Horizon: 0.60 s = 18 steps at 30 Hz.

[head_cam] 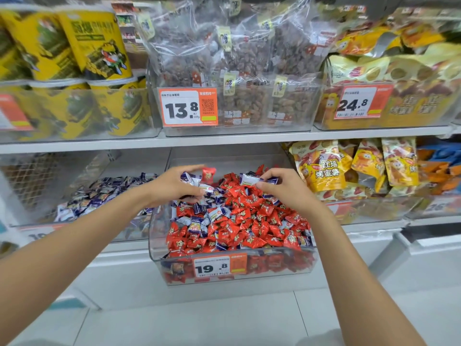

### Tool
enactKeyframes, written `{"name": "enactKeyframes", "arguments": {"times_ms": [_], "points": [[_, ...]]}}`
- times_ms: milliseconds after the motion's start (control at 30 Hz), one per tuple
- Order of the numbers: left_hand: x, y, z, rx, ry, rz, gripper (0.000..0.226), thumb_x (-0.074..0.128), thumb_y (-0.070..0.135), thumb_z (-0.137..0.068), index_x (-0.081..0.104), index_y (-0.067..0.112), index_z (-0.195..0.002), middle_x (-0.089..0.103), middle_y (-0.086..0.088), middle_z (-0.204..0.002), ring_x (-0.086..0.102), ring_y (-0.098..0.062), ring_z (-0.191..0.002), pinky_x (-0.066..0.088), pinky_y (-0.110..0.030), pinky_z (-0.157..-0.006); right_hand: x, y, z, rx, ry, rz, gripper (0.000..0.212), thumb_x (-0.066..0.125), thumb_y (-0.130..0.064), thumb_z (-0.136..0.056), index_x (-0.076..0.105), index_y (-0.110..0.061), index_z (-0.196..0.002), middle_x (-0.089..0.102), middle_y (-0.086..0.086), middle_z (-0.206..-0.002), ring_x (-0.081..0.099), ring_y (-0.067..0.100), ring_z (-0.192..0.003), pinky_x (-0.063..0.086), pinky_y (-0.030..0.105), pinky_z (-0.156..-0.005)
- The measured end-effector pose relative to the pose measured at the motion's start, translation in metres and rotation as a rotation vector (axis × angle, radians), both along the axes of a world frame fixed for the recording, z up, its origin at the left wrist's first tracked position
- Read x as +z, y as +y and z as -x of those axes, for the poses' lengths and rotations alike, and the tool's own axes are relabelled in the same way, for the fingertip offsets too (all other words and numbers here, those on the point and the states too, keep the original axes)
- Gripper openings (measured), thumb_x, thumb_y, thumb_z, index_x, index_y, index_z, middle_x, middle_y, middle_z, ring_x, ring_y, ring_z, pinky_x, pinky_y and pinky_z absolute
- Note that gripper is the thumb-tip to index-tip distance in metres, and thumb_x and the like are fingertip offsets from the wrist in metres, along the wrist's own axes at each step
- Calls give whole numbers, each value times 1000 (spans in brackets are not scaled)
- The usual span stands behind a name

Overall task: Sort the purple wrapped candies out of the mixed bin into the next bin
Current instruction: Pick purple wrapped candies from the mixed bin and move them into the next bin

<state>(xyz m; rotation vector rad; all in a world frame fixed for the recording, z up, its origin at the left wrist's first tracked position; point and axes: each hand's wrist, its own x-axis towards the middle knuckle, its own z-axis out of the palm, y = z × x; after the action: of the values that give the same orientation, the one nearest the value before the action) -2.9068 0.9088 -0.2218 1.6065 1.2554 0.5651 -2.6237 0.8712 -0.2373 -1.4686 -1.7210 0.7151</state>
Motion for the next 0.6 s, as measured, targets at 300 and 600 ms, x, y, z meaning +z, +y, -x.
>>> {"name": "enactKeyframes", "arguments": {"times_ms": [300,600], "points": [[17,-21,10,56,34,-180,22,71,6,-85,70,10,-107,69,5,-65,62,-3,-52,41,-9,-46,2,-3,26,70,26,27,15,69,-27,-90,67,-14,-83,68,-1,-86,66,29,-84,48,18,-61],[4,-17,108,216,138,-396,16,76,14,-83,69,21,-95,70,-4,-88,59,-13,-57,44,-24,-53,22,8,116,218,-31,15,16,66,-28,-92,67,-12,-89,57,-19,-68,44,6,-49,37,12,-47]]}}
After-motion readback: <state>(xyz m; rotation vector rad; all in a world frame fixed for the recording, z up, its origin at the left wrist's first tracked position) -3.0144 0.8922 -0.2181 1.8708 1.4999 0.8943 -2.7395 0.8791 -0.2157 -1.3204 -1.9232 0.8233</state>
